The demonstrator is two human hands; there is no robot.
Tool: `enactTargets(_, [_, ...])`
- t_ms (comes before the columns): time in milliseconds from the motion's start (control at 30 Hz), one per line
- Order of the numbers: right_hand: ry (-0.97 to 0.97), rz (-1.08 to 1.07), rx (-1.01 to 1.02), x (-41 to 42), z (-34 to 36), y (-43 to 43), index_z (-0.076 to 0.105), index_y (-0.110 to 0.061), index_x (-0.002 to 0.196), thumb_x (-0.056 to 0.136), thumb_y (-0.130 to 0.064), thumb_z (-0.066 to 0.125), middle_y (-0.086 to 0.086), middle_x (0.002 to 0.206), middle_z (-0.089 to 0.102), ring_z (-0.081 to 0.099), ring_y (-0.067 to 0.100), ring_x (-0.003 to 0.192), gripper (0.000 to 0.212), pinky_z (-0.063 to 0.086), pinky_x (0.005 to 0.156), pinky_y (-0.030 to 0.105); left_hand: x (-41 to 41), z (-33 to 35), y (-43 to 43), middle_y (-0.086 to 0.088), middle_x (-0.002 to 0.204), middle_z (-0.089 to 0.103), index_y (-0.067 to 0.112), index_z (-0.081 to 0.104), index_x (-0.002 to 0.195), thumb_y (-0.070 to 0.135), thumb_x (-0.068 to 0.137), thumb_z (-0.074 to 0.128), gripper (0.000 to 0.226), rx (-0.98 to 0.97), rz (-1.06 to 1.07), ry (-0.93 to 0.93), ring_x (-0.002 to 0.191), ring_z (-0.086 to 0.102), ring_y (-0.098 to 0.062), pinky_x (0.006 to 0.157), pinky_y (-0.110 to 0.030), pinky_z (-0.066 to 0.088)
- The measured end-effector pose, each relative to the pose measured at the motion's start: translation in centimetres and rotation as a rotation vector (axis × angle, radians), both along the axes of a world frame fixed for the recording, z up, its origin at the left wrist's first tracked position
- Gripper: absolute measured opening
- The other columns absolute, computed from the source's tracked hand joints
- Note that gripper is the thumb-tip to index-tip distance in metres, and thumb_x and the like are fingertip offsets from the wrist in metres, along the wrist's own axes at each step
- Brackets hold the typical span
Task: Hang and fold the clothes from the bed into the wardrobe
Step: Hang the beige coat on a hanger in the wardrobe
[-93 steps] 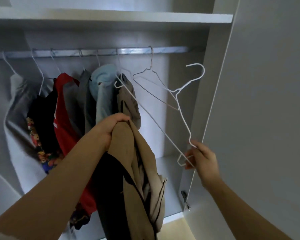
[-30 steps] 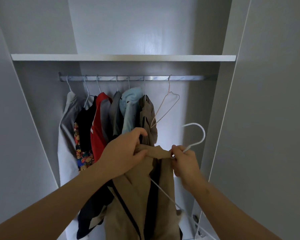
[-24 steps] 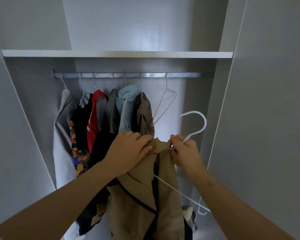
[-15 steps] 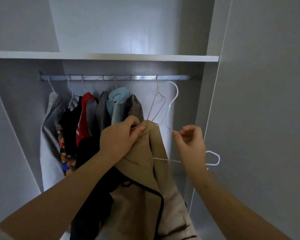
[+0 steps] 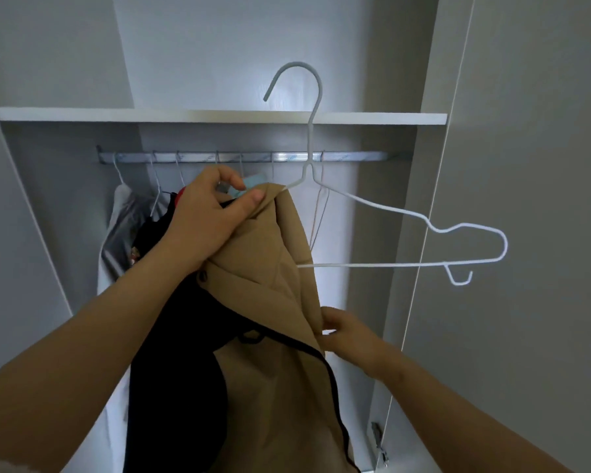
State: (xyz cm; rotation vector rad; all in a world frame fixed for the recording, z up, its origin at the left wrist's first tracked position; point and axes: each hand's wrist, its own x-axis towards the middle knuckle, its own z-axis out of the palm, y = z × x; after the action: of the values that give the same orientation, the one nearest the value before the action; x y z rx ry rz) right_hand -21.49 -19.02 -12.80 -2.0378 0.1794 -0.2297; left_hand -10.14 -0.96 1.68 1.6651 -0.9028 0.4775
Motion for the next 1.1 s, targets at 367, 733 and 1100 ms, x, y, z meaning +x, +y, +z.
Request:
enactTargets(367, [0.218,0.204,-0.370,2.3,-2.2,2.4,0.056,-0.011,0.124,0.085,-0.023,0.065,0.000,0.117,0.054,0.046,0.010,0.100,0.042,0.035,0.072,0.005,0.7,0.5,3.1,-0.030,0.082,0.063,0.036,0.050,0.078,0.035,0.079,0.069,0.018,0.113,0.075,-0.035,0.054,0.045,-0.008,0.047,-0.005,0.035])
enactTargets(733, [0.091,0.023,-0.388,1.2,-2.3,-0.2,0.055,-0.015,0.095,0.094,-0.012,0.048,-0.006,0.085,0.051,0.048,0.005,0.075,0.007,0.037,0.067,0.012,1.9,0.6,5.3,0.028,0.054,0.061,0.020,0.054,0.066,0.007,0.082,0.065,0.023,0.201,-0.041,-0.082,0.057,0.058,0.012,0.055,0.000,0.039])
enactTargets(1100, [-0.051,-0.083,-0.505,0.1,2.0,-4.8,0.062,-0.007,0.097,0.094,-0.005,0.045,0.008,0.089,0.062,0.051,0.015,0.081,0.018,0.033,0.061,0.010,3.9,-2.3,7.1,0.006,0.056,0.054,0.025,0.049,0.059,0.026,0.074,0.076,0.031,0.758,0.065,-0.316,0.053,0.051,-0.011,0.054,-0.020,0.041])
